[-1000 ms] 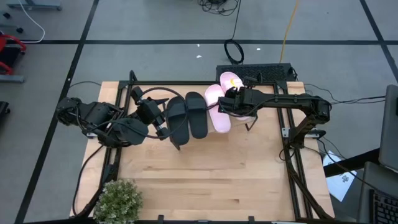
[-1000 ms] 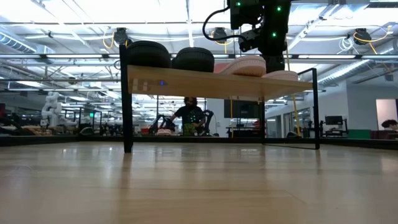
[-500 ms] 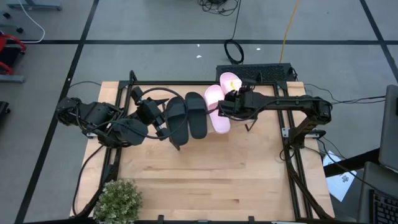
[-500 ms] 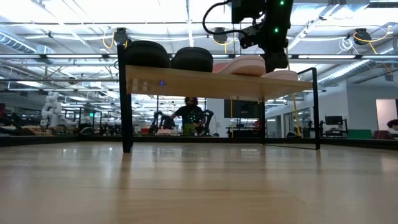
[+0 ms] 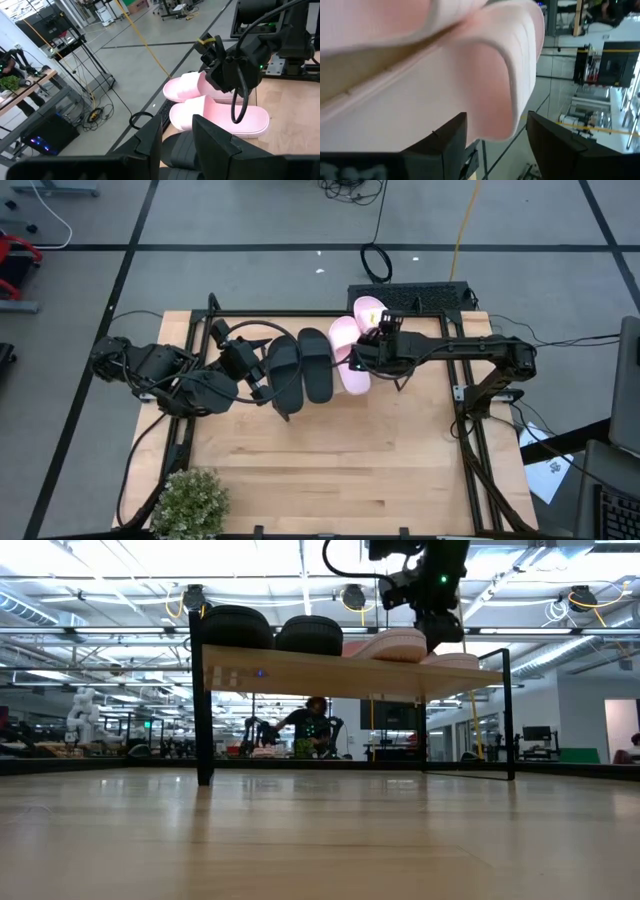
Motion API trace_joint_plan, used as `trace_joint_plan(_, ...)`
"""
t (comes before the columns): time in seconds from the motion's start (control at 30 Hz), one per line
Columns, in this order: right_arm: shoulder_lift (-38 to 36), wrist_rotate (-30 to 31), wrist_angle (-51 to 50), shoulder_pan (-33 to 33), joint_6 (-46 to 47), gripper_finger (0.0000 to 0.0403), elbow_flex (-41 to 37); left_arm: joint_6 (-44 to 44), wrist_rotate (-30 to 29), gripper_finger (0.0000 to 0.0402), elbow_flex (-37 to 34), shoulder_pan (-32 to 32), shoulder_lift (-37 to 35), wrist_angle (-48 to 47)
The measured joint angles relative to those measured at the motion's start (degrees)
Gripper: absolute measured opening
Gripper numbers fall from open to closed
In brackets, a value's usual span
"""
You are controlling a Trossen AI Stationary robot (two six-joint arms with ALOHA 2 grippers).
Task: Pick and place slides into the shelf
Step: Put the pink slide on the shelf
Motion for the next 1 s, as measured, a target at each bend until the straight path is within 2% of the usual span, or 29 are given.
trace_joint_plan(0.13,-0.5,-0.5,4.2,0.0,-4.0,0.0189,0.0,0.0,0.0,0.0113,0.0,0.0,0.0,0.0)
trace_joint_plan(0.37,-0.7,-5.8,7.5,-0.3,-7.1,0.0191,0.0,0.0,0.0,0.0113,0.0,0.0,0.0,0.0)
trace_joint_plan(1.0,-0.7,-5.8,14.3,-1.0,-14.9,0.0192,0.0,0.2,0.0,0.0113,0.0,0.0,0.0,0.0)
